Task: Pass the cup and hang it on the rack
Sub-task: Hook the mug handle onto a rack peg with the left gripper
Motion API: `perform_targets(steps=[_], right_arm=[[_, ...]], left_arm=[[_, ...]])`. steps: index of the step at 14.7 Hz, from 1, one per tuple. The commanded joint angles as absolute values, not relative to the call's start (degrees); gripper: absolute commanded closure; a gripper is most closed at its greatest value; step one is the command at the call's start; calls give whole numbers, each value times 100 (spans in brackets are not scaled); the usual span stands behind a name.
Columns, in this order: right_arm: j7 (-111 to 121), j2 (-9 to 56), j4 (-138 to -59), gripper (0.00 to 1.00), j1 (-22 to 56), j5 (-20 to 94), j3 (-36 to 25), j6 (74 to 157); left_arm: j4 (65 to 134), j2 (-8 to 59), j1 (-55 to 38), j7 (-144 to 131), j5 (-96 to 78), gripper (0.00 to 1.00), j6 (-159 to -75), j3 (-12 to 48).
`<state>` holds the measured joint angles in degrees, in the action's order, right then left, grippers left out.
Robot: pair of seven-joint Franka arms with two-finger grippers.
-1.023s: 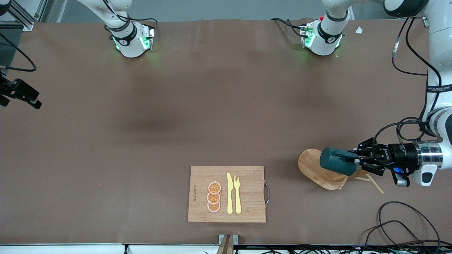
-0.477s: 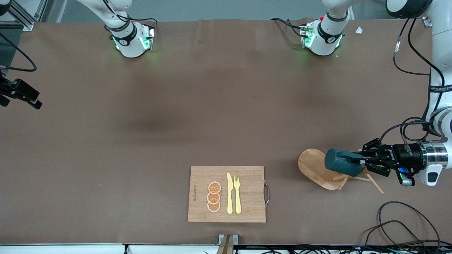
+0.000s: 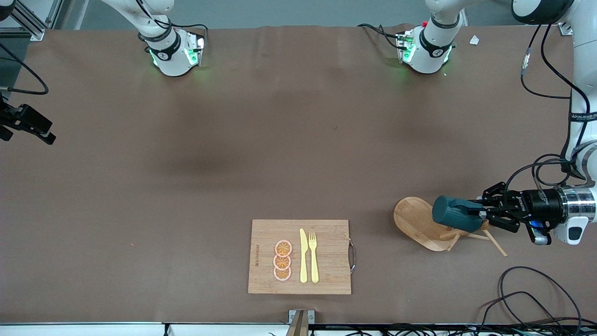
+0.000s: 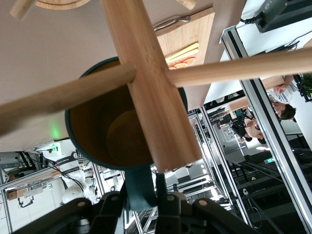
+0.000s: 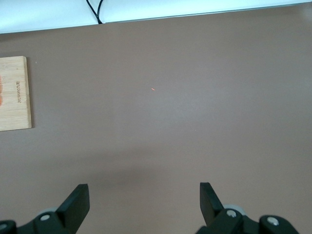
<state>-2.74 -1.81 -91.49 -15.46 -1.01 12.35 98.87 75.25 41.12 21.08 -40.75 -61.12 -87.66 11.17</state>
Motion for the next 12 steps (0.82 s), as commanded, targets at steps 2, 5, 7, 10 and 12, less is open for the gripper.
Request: perform_targets(steps=[2, 5, 7, 10, 12], right_arm=[[-193, -334, -9316, 0, -1608, -18, 1274, 9967], [-193, -334, -9316, 0, -1608, -18, 1274, 9949], [-193, -334, -9316, 0, -1600, -18, 1274, 9949], [-193, -334, -9316, 0, -1608, -18, 1275, 9958], [-193, -334, -9316, 0, -1591, -18, 1274, 9958]], left_arm=[[7523, 4157, 2145, -4113, -6223, 94, -8684, 1151], [7523, 4210, 2145, -4122, -6196, 89, -8692, 1151], [7506, 4236, 2145, -4131, -6205, 88, -8701, 1151], [7497, 4245, 2145, -4113, -6205, 84, -8728, 1151], [7497, 4245, 2145, -4131, -6214, 75, -8728, 1151]])
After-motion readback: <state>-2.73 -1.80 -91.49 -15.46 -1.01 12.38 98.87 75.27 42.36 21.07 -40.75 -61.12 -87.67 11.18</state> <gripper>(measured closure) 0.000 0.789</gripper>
